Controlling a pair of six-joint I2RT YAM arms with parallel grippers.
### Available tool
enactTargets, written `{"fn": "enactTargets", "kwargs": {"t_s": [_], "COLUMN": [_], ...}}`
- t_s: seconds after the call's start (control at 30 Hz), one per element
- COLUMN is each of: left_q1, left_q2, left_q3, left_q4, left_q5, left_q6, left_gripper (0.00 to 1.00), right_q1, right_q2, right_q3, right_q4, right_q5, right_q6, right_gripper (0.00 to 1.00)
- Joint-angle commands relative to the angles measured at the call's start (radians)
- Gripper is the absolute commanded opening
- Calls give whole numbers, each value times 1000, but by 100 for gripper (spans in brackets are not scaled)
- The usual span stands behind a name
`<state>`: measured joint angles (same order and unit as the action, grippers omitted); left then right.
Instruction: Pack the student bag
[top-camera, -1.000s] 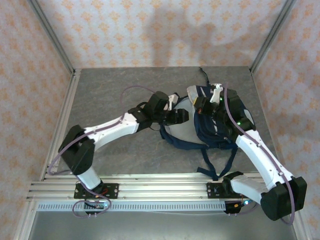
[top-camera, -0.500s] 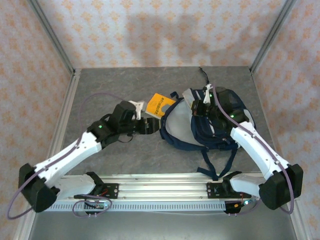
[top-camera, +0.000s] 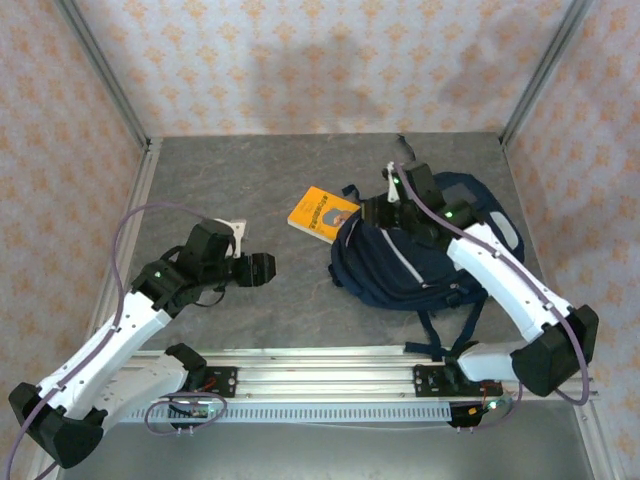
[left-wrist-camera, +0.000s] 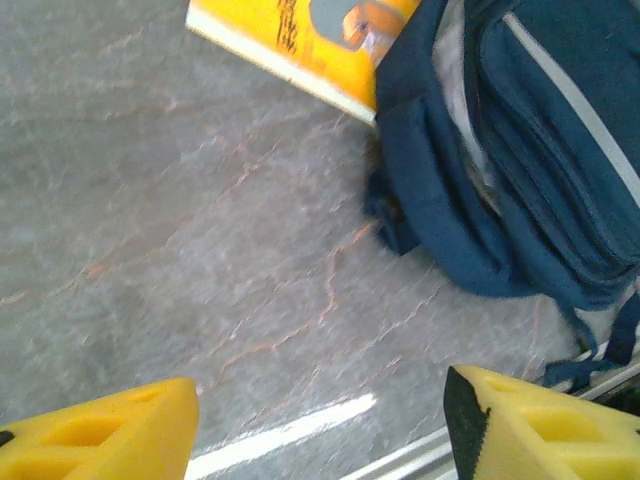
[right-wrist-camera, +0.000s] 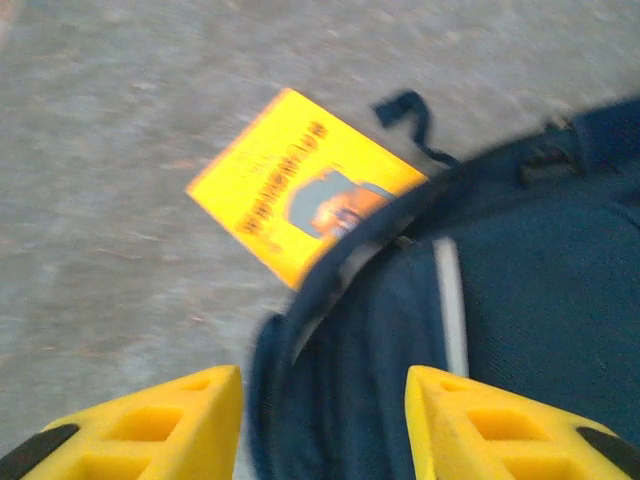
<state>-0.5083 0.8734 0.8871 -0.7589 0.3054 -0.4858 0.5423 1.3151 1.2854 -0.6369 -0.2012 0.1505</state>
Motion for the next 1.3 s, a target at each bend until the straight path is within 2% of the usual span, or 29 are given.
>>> {"fn": "enactTargets", "kwargs": {"t_s": [0.0,0.1,0.23,0.3,0.43,0.63,0.8,1.0,1.27], "left_q1": [6,8,8,8,7,7,8,8,7], "left_q2": [-49,-68,-73,-88,-128,-155,-154,-160,-226], "left_q3": [25,56,45,-5,-142,-197,-204,-209,-223], "left_q4": [-79,-98,-87,-45,80,94,95,104,52], "left_q5": [-33,-51,-66,-59,2,-32,-60,-68,-111], "left_q6": [42,40,4,-41,-168,-186,-188,-228,-268], "left_gripper": [67,67,67,67,67,67,67,67,67], "right_q1": [35,45,45,45,46,59,97,156,219], "right_q2": [73,199,419,521,707,959,1090,1150,1125], "right_q3": [98,168,296,363,503,715,821,815,677], "right_q4": [-9,20,33,29,0,-98,-168,-210,-166], "right_q5": [-26,2,38,60,113,96,114,109,37], "right_q6": [-9,21,69,93,118,126,101,69,57], "right_gripper": [47,38,10,0,0,0,0,0,0]}}
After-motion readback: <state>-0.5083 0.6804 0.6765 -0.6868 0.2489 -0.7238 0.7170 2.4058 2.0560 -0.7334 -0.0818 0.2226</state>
